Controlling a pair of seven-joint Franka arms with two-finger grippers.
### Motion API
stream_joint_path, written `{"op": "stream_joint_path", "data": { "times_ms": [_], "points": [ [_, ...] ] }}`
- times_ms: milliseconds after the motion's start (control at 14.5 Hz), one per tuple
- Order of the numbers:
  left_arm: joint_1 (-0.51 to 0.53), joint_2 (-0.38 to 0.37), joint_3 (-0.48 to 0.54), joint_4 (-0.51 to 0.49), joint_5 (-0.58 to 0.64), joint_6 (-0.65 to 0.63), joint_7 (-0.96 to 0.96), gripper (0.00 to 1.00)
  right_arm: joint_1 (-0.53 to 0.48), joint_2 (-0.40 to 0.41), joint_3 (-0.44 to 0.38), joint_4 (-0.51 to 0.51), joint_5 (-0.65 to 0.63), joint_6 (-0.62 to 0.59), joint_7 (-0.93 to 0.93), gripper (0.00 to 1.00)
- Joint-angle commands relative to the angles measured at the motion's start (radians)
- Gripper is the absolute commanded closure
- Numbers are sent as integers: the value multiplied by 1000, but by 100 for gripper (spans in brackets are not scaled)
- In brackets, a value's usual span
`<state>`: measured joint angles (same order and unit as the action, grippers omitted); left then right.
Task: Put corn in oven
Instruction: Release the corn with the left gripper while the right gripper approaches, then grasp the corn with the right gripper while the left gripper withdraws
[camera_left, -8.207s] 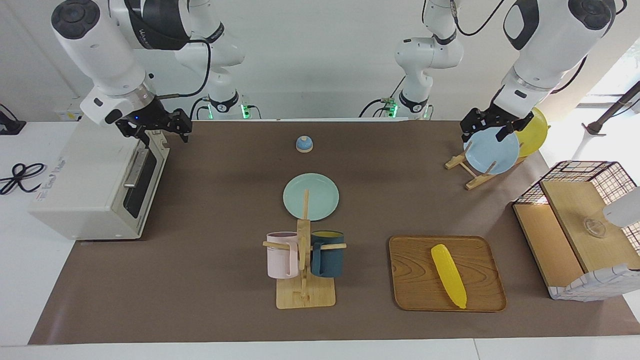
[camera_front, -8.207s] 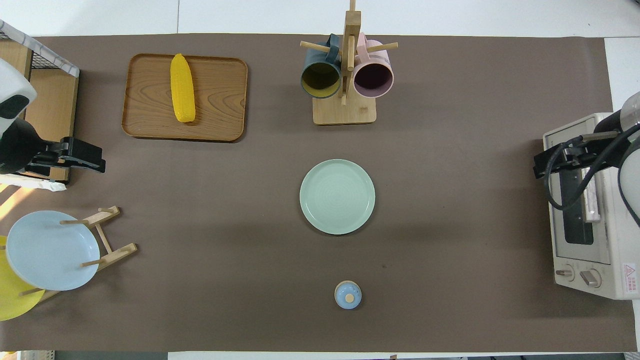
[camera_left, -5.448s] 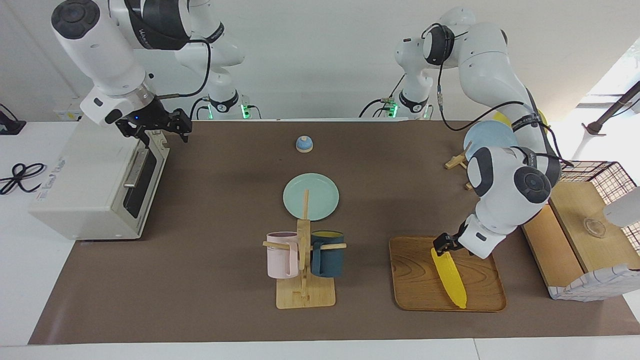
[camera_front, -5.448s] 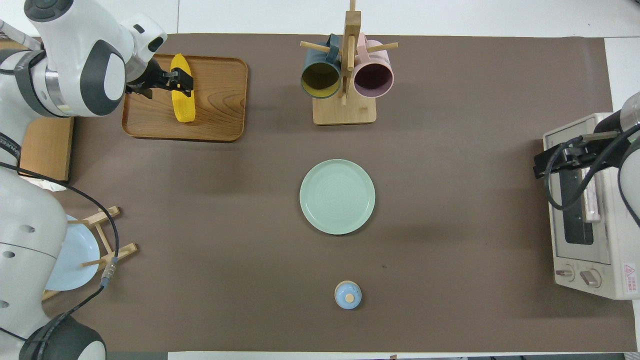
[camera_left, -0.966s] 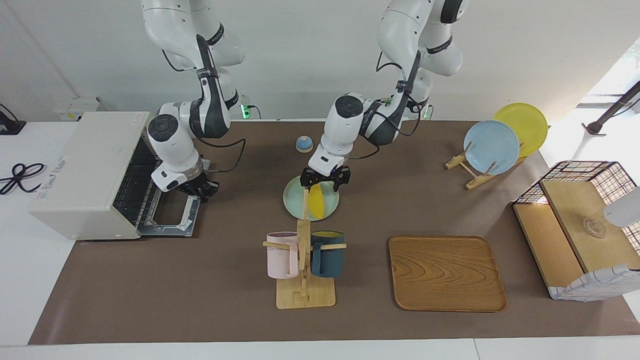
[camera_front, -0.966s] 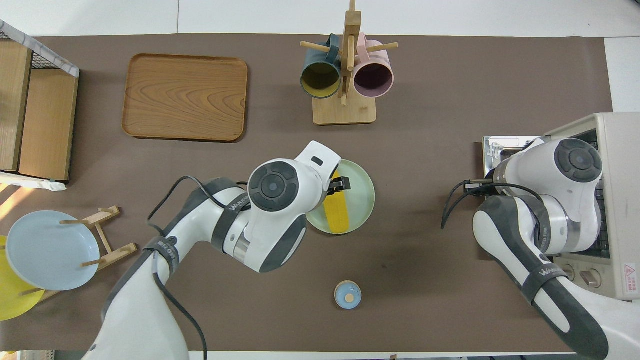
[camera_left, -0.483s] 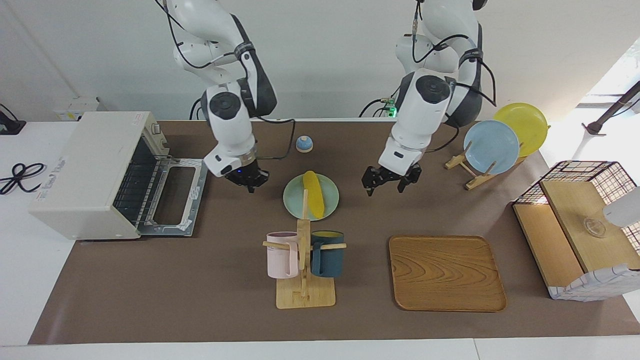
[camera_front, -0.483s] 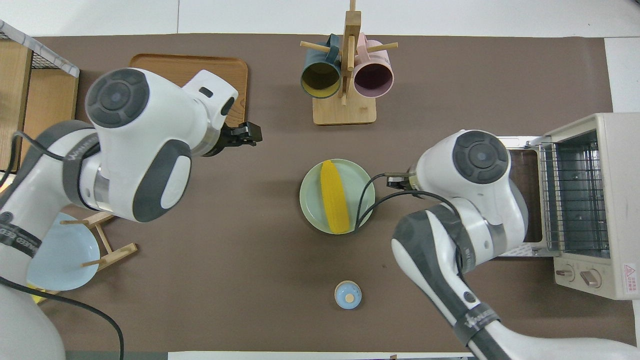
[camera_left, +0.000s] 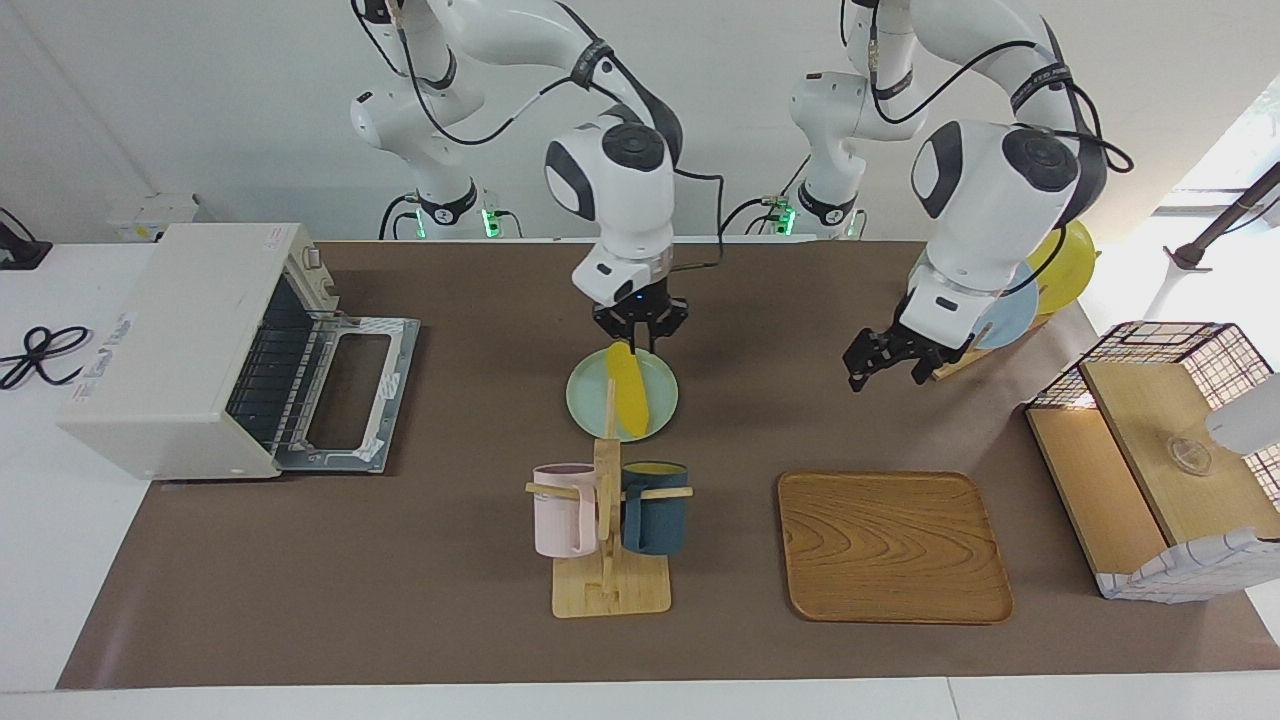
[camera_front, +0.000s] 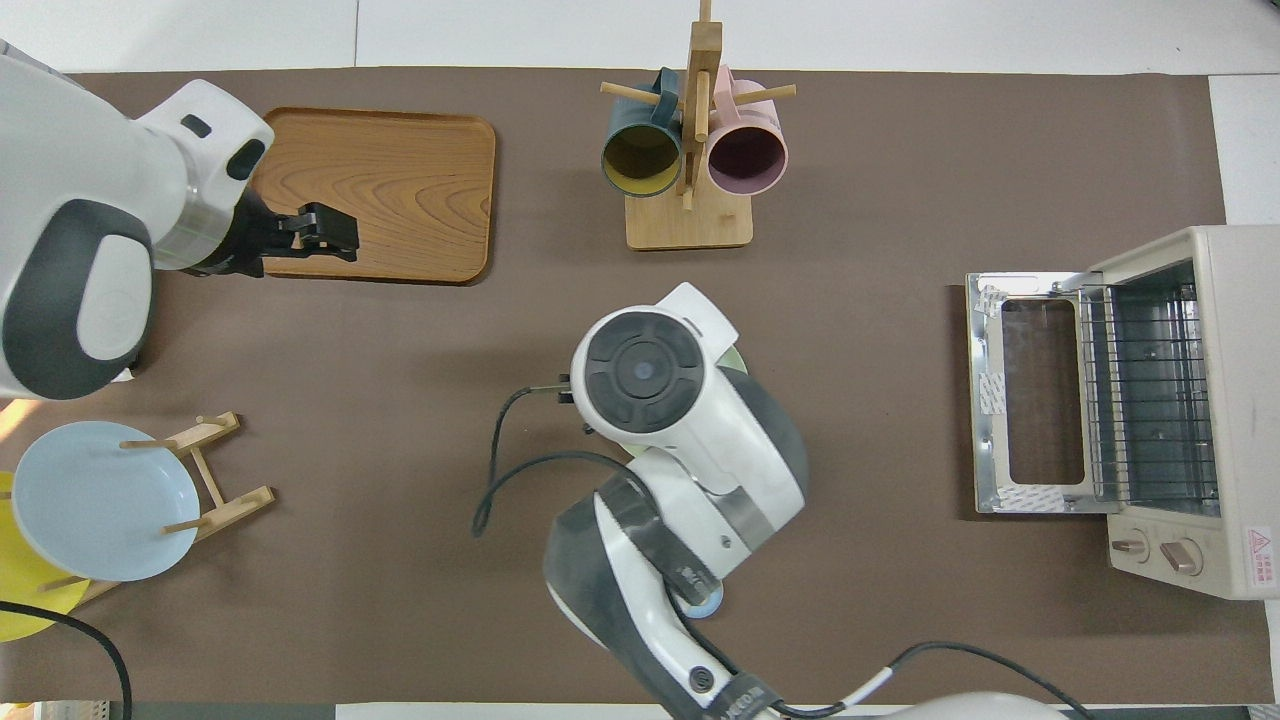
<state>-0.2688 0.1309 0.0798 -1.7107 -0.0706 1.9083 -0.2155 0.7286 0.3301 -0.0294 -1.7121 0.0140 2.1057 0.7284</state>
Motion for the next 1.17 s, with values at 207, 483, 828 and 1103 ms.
{"op": "stream_joint_path", "data": {
  "times_ms": [207,483,828,1103],
  "points": [
    [76,-131,-9,-24,38,-191,136,0,40,136,-7,30,4,101,25,48],
    [74,-189,-11,-24,38,-274,130,0,31,115,-7,-53,-20,154,-7,48],
    [189,-200,-130,-10,38,-325,140,0,34,96,-9,-124,-51,202,-11,100],
    [195,-174,-127,48,40,-313,188,0,26,106,-9,32,-165,-13,-12,100]
  ]
}}
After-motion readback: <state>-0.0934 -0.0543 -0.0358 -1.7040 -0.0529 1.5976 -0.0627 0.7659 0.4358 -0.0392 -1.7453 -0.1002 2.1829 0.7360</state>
